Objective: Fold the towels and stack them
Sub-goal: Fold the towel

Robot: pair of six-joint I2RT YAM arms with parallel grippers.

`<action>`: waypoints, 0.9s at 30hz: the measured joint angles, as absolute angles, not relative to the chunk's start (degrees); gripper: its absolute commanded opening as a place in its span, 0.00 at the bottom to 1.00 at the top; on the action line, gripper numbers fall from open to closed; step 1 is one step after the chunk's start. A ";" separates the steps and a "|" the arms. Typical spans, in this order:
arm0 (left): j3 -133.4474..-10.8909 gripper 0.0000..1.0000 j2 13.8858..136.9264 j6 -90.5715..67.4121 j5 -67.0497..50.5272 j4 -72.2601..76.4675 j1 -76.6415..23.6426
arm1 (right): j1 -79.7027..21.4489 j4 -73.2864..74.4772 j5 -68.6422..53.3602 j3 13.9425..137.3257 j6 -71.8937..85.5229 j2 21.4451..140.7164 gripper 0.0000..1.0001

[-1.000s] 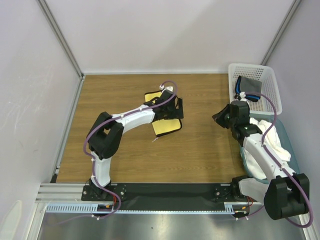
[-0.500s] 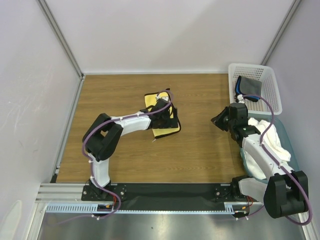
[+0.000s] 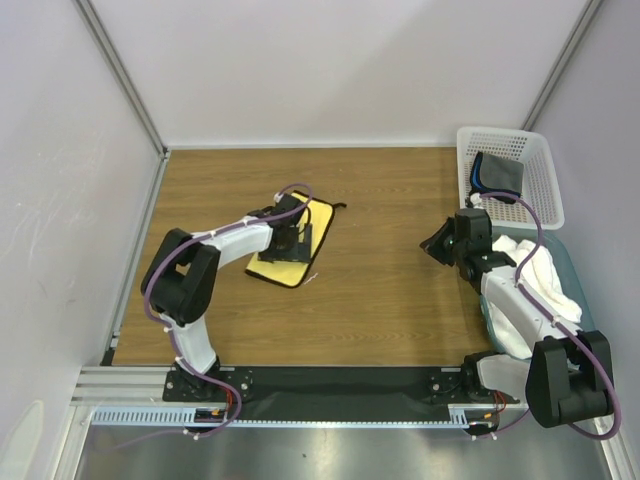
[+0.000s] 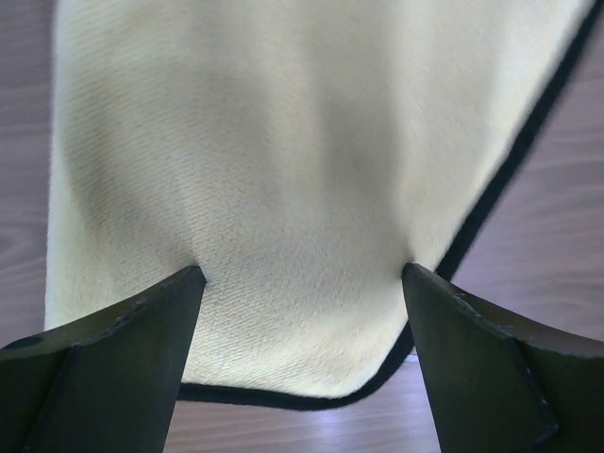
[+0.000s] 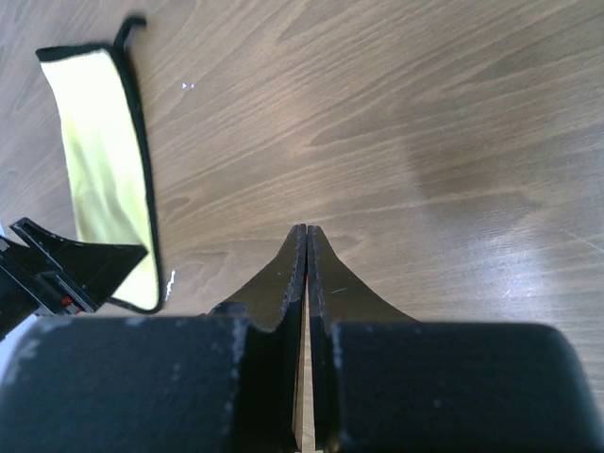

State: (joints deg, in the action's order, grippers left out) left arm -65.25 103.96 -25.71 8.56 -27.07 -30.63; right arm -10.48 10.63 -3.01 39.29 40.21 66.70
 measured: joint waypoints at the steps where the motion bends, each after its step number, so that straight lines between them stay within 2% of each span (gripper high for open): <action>1: -65.25 0.93 103.96 -24.93 9.87 -28.45 -29.85 | -10.48 10.52 -3.09 39.22 40.18 66.85 0.00; 10: -66.37 0.90 104.25 -24.53 14.04 -32.88 -22.02 | -10.48 9.10 -4.40 39.11 39.99 67.11 0.00; 16: -70.41 0.88 107.35 -21.85 11.86 -34.02 -21.74 | -10.48 8.27 -5.50 38.26 40.03 67.18 0.00; 20: -71.13 0.88 107.96 -18.94 10.96 -33.54 -24.91 | -10.48 8.19 -5.50 38.26 40.01 67.20 0.00; 27: -72.51 0.87 109.23 -14.37 9.10 -33.26 -37.23 | -10.46 8.49 -5.19 38.26 39.81 67.09 0.00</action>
